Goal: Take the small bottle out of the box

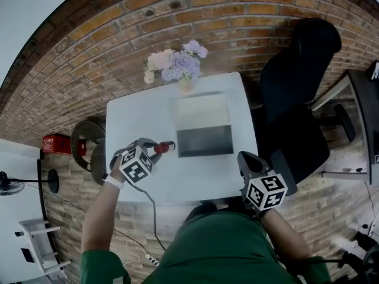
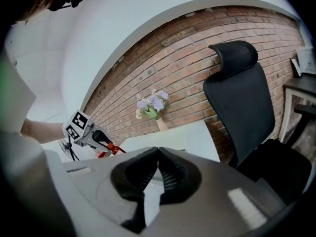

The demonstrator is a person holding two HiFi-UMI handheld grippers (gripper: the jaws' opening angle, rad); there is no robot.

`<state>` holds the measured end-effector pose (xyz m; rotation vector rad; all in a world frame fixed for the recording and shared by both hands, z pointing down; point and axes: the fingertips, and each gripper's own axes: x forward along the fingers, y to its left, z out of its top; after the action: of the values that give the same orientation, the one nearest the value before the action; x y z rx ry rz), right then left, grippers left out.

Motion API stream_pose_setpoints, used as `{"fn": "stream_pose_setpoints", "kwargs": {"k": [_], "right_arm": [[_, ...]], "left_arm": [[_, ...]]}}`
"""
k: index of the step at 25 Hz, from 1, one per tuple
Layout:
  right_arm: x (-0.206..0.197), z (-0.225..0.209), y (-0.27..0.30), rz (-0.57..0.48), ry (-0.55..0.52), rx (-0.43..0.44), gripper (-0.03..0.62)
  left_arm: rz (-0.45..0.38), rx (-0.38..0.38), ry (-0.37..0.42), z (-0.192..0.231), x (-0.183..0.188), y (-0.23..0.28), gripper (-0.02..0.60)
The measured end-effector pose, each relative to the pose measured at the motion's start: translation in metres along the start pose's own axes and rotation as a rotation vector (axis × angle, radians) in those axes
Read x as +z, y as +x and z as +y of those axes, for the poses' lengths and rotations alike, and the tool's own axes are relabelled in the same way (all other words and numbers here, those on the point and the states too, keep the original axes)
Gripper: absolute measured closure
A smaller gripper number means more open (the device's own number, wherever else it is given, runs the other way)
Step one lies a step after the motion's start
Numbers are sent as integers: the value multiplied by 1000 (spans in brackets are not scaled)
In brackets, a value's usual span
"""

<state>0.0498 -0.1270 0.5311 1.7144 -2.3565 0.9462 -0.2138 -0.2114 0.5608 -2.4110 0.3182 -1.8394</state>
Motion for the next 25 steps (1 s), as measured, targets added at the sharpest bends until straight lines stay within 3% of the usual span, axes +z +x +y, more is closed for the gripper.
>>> {"fn": "stream_pose_setpoints", "kwargs": {"k": [5,14,25], "right_arm": [[0,8,5,11,-11,13,591],[-3,20,9,24,-21,16,591],[-11,17,3,38,-7,-19,591]], "left_arm": [[12,11,-55,2,-22,1,445],[103,-10,-133,9,-75,25,445],[214,-81,-126,3,-113,59,445]]}}
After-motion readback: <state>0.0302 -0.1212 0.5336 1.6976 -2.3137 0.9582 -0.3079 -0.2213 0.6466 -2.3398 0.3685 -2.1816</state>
